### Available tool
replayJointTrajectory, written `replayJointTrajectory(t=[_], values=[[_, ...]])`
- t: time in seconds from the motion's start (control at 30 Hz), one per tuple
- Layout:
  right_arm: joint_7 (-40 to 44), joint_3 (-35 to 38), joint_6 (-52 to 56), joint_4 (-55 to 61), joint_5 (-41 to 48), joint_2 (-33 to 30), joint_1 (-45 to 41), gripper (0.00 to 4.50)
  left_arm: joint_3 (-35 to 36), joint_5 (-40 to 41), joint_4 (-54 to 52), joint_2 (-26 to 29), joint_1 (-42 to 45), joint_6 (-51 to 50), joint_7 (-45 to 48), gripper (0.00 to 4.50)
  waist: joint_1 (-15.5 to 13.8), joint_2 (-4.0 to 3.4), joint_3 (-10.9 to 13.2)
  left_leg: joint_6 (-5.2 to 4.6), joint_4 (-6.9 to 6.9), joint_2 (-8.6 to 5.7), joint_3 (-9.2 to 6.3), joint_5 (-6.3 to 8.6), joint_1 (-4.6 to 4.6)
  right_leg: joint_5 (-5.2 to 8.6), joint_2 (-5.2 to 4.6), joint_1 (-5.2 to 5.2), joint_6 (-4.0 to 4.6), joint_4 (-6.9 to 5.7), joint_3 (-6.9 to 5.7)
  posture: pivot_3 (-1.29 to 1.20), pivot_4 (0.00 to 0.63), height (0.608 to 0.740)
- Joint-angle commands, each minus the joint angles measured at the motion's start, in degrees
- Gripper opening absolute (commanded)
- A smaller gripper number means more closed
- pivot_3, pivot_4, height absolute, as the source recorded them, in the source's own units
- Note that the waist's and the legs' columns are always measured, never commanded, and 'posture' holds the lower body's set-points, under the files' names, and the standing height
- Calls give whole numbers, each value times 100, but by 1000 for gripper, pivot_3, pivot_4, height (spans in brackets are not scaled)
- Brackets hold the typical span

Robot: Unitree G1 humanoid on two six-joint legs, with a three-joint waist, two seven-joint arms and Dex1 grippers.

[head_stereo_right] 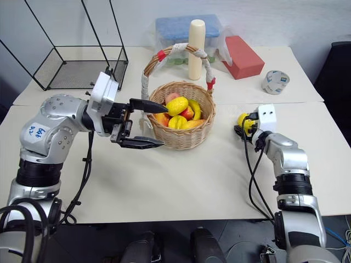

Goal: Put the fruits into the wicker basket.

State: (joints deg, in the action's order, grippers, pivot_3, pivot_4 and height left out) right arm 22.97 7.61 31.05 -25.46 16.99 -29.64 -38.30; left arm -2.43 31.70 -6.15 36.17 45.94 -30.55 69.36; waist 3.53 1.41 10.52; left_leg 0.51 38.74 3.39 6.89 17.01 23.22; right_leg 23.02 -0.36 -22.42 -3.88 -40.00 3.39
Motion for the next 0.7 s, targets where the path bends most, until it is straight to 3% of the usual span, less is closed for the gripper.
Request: replayJointTrajectory(t=[0.03,0.1,0.3,0.4,0.63,0.7], values=[[155,274,-237,214,124,0,-16,2482,188,79,-166,53,-25,11,-121,4500,0,0,0,0,0,0,0,0,0,0,0,0,0,-1,0,0,150,740],[284,436,-269,518,295,-17,78,2265,240,68,-109,76,-41,7,-185,4500,-3,0,0,0,0,0,0,0,0,0,0,0,0,-1,0,0,150,740],[899,578,112,2350,926,-224,524,2265,474,-21,152,273,-158,69,-329,4500,-5,-2,1,0,-2,1,-1,0,1,0,0,-1,0,-2,-1,0,150,740],[722,297,1285,3496,1560,-129,120,2265,632,-69,287,497,-249,146,-314,4500,44,-3,2,1,-1,5,-1,0,0,0,2,-2,0,-6,-2,0,150,740],[236,-807,1717,3263,1056,606,-900,2265,586,-85,340,450,-143,246,-430,4500,81,-2,1,-1,9,1,-10,1,7,0,-5,-1,0,-5,-11,0,150,740],[247,-982,1781,3327,977,679,-908,2976,605,-87,325,451,-162,266,-444,4500,86,-2,1,-1,10,1,-11,1,7,0,-5,-4,0,-9,-13,0,150,740]])
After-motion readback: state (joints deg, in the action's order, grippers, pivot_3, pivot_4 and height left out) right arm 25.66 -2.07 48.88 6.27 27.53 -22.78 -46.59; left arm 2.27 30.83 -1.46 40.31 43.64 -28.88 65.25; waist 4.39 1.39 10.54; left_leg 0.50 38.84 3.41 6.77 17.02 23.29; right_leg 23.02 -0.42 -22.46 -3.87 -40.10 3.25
